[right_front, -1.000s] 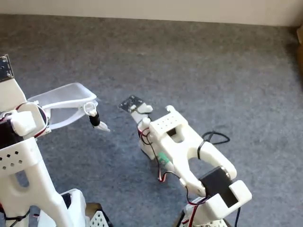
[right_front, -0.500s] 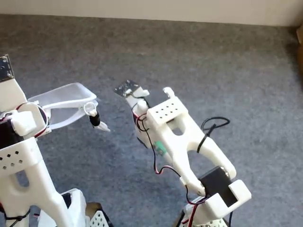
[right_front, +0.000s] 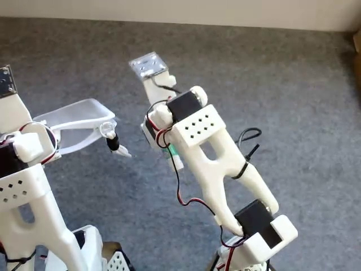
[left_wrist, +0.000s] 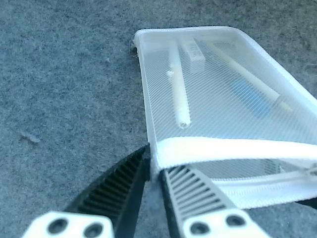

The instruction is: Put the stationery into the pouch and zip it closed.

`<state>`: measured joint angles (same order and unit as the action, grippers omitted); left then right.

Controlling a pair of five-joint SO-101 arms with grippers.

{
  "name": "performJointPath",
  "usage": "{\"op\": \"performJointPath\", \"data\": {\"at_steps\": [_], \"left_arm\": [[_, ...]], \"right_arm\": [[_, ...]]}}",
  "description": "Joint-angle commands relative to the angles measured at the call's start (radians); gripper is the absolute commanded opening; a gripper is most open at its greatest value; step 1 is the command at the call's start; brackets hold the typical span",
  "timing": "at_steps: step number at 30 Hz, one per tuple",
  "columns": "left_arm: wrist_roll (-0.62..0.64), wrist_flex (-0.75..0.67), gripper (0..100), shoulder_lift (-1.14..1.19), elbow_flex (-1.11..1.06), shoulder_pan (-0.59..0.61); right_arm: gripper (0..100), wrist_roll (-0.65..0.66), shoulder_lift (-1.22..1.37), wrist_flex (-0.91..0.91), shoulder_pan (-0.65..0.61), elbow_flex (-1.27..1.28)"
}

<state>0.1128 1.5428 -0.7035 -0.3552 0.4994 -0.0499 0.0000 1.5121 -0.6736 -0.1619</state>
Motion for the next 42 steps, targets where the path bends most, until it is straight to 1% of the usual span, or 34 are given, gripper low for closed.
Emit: {"op": "performJointPath", "data": {"at_steps": [1,7,9,10,18,23,29,32,34,37,42], "left_arm": [[0.006,-0.021,1,-0.004,0.002,0.012],[0.008,-0.023,1,-0.004,0.002,0.010],[0.008,-0.023,1,-0.004,0.002,0.010],[0.008,-0.023,1,-0.004,0.002,0.008],[0.008,-0.025,1,-0.004,0.002,0.007],[0.008,-0.025,1,-0.004,0.002,0.007],[0.008,-0.025,1,-0.004,0.002,0.007],[0.008,-0.025,1,-0.004,0.002,0.007],[0.008,-0.025,1,-0.004,0.002,0.007],[0.008,-0.025,1,-0.004,0.002,0.007],[0.008,-0.025,1,-0.004,0.002,0.007]], "right_arm": [[0.8,-0.115,-0.015,0.005,-0.012,-0.070],[0.8,-0.397,-0.015,0.001,-0.012,-0.073],[0.8,-0.468,-0.016,0.001,-0.013,-0.073],[0.8,-0.483,-0.016,-0.001,-0.013,-0.074],[0.6,-0.485,-0.016,-0.022,-0.073,-0.110],[0.5,-0.394,-0.016,-0.021,-0.070,-0.150],[0.5,-0.394,-0.019,-0.019,-0.068,-0.154],[0.5,-0.394,-0.101,-0.044,-0.070,-0.143],[0.5,-0.393,-0.182,-0.068,-0.070,-0.084],[0.5,-0.388,-0.303,-0.205,-0.070,0.087],[0.5,-0.388,-0.466,-0.547,-0.085,0.456]]}}
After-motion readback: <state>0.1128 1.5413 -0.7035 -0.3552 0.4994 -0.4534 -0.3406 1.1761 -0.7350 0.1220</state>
